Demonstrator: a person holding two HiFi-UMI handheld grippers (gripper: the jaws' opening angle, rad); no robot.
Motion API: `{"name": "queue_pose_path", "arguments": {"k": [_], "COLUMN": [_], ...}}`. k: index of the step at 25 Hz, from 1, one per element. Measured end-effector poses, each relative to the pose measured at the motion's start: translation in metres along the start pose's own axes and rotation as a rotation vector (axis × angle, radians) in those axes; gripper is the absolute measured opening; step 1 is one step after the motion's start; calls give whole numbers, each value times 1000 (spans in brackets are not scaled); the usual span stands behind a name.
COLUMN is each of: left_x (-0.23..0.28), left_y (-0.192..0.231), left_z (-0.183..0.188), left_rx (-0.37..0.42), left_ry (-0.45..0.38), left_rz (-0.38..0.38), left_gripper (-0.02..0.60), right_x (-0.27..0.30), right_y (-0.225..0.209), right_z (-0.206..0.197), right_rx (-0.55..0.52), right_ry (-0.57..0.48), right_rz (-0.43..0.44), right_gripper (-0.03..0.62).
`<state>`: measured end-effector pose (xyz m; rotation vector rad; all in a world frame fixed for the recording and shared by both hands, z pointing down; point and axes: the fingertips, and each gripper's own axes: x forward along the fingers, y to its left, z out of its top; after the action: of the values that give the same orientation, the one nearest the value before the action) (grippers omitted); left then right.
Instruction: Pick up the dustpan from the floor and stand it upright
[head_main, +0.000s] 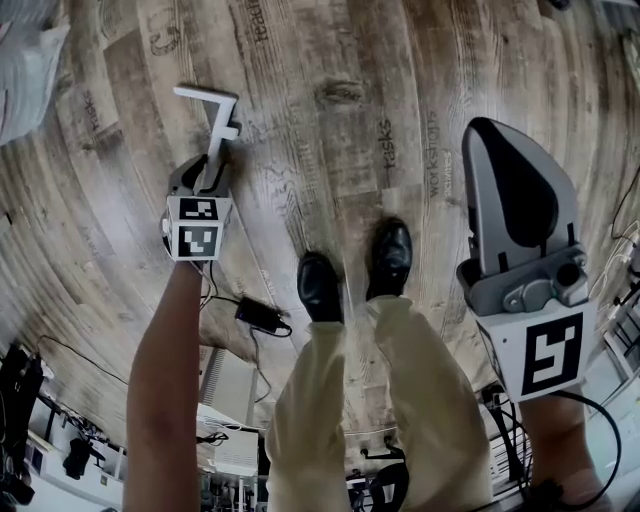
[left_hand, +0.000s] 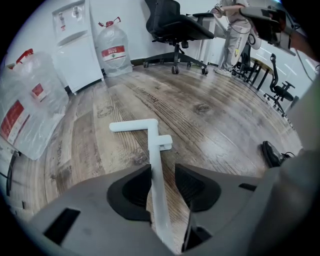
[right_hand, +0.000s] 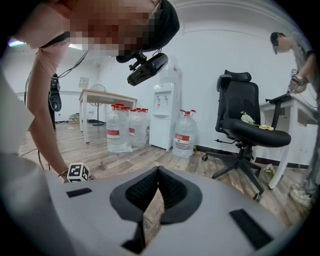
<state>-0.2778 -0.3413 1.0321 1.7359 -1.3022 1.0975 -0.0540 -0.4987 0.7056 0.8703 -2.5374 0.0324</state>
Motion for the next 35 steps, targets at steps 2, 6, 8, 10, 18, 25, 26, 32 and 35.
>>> {"name": "queue_pose_path", "arguments": {"k": [2, 6, 8, 10, 18, 25, 26, 32, 35], "left_x": [2, 5, 7, 10, 20, 18, 15, -24, -53], "left_y": [4, 10, 8, 6, 3, 2, 2, 0, 1], "left_z": [-1, 0, -3, -11, -21, -19, -17, -3, 3], "left_rx": [-19, -20, -9, -32, -18, -18, -17, -22, -32], "left_ry": [0, 18, 44, 79, 126, 135, 130, 107, 90], "left_rz": [18, 58, 58, 38, 53, 56, 57, 73, 80], "left_gripper": [131, 81, 81, 124, 90, 86, 86, 86, 86], "right_x": [-1, -4, -6, -8, -15, -23, -25, -35, -43], "right_y": [-1, -6, -7, -8, -20, -20, -22, -23, -19], "right_z": [-3, -7, -6, -4, -6, -8, -7, 18, 43], "right_rx": [-1, 1, 4, 2, -13, -12, -12, 0, 5], "right_ry": [7, 12, 8, 4, 1, -2, -5, -34, -60], "right_rz": [1, -11, -13, -12, -29, -23, -25, -27, -18], "right_gripper": [2, 2, 2, 2, 2, 2, 2, 2, 2]}}
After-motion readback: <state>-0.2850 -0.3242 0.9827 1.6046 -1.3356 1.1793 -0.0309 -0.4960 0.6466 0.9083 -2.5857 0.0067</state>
